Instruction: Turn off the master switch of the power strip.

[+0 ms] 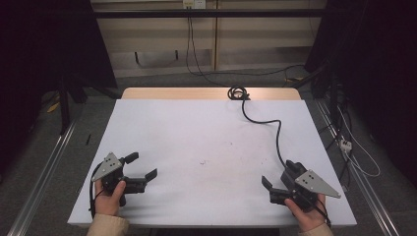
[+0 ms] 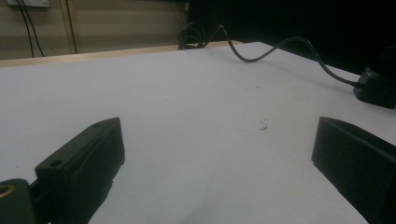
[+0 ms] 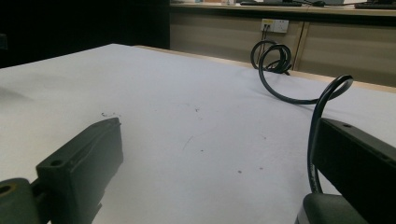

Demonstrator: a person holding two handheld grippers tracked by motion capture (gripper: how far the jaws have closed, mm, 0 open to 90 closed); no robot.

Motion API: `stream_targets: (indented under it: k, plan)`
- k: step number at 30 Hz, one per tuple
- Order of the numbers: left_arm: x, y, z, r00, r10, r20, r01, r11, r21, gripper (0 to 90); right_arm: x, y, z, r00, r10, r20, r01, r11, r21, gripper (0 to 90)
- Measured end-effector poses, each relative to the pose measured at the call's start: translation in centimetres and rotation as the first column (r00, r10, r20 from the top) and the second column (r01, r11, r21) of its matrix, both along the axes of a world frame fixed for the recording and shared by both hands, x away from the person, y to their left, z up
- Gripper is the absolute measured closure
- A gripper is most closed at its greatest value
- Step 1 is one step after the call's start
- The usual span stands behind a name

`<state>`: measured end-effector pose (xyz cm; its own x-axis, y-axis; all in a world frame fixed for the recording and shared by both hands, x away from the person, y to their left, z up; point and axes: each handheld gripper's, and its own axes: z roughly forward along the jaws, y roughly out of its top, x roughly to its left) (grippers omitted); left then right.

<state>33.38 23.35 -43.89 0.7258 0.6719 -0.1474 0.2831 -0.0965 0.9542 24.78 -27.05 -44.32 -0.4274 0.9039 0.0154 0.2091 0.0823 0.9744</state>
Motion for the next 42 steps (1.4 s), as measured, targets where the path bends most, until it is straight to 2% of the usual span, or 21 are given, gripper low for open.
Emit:
stream_targets:
  k: [15,28,37,42]
  plan:
    - [-0.2,0.1,0.1,0.9998,-0.018,0.009,0.018,0.9998,-0.008,2.1,0.1,-0.3,0.1,0.9999,0.011,-0.007,-0.011,0.9999,-0.013,2.4]
    - [-0.2,0.3,0.0,0.9996,-0.025,0.009,0.026,0.9992,-0.029,2.2,0.1,-1.2,0.3,0.9995,0.024,-0.02,-0.024,0.9997,0.007,3.3]
    - [-0.2,0.3,-0.1,0.9994,-0.033,0.009,0.033,0.9993,-0.017,2.2,0.1,-2.0,0.6,0.9994,0.017,-0.031,-0.016,0.9998,0.013,4.4]
    - [-0.2,0.4,-0.1,0.9995,-0.031,0.009,0.031,0.9992,-0.024,2.2,0.1,-2.2,0.7,0.9991,0.021,-0.037,-0.021,0.9998,0.002,6.6]
